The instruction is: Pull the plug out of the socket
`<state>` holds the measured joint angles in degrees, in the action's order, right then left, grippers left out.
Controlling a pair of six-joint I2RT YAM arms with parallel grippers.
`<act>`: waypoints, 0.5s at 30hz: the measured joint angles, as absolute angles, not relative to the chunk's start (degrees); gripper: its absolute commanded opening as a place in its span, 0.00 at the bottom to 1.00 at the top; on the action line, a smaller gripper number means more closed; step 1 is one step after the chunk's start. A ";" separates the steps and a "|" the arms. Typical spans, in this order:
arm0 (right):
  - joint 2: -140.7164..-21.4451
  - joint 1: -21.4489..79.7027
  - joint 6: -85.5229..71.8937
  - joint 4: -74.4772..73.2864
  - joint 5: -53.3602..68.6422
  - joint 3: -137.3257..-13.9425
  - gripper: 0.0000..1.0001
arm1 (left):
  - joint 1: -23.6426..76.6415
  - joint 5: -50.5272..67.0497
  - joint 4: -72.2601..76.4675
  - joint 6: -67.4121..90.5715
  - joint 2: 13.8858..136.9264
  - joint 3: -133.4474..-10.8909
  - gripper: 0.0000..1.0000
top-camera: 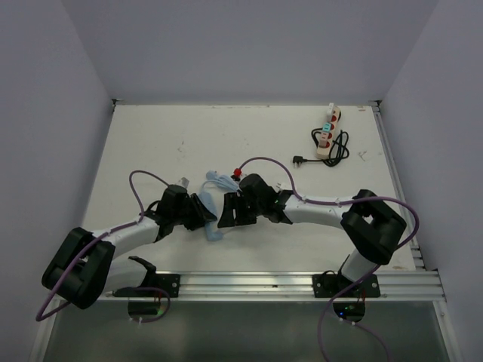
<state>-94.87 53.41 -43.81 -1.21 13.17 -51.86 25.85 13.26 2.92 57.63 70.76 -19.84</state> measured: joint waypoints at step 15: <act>-89.82 48.36 -44.31 0.47 17.98 -47.18 0.00 | 26.98 13.67 6.50 62.19 71.53 -19.40 0.00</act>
